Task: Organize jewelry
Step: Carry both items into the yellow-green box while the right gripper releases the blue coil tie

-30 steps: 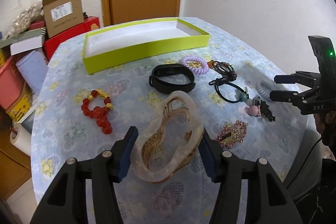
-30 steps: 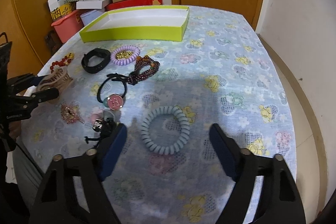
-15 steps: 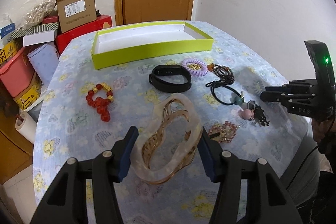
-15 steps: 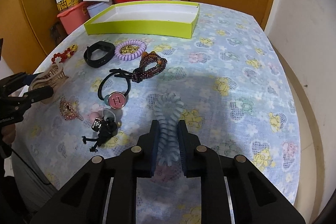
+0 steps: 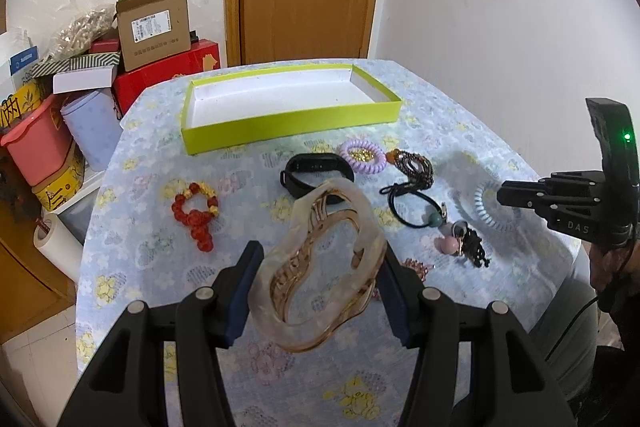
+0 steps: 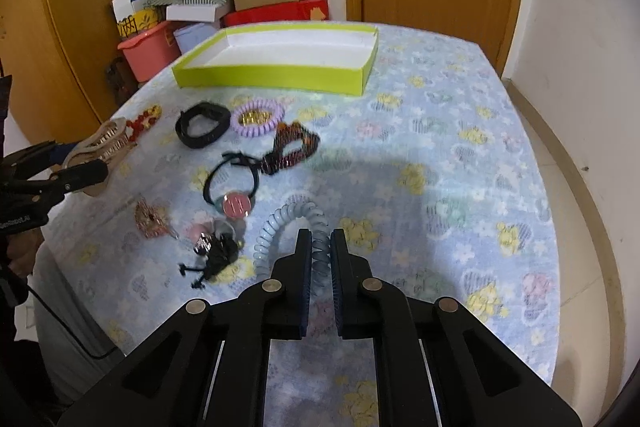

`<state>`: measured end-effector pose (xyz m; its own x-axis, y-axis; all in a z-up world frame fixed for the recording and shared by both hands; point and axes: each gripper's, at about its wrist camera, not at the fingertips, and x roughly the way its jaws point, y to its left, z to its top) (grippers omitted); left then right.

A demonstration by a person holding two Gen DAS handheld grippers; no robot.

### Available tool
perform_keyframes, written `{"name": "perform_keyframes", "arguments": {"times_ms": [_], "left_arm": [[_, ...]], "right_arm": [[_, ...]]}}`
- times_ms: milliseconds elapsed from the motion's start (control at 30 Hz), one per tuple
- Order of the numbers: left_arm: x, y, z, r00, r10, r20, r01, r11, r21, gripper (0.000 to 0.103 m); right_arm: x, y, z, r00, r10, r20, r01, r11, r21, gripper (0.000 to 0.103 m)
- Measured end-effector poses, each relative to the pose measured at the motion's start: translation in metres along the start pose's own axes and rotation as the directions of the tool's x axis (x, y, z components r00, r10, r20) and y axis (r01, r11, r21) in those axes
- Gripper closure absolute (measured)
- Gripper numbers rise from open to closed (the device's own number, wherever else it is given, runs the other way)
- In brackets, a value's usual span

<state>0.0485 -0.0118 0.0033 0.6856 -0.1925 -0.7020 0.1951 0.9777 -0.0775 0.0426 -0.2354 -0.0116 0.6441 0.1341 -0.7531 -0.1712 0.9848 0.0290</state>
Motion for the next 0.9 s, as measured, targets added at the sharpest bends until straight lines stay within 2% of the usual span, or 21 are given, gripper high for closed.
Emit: {"name": "perform_keyframes", "arguments": {"times_ms": [233,400,900], "left_arm": [[0.005,0.006,0.02,1.0,0.02,0.006,-0.02,1.0,-0.023,0.045],[0.017,0.022,0.043,0.999,0.039,0.002,-0.039,0.997,-0.063,0.045],[0.086,0.082,0.127,0.992,0.121,-0.022,-0.123,0.984,-0.128,0.045]], "right_arm": [[-0.007,0.002,0.031,0.998,0.031,0.057,-0.03,0.999,-0.02,0.094],[0.001,0.005,0.068,0.995,0.046,0.094,-0.042,0.998,-0.047,0.094],[0.089,-0.02,0.173,0.995,0.049,0.082,-0.047,0.999,-0.026,0.094]]}}
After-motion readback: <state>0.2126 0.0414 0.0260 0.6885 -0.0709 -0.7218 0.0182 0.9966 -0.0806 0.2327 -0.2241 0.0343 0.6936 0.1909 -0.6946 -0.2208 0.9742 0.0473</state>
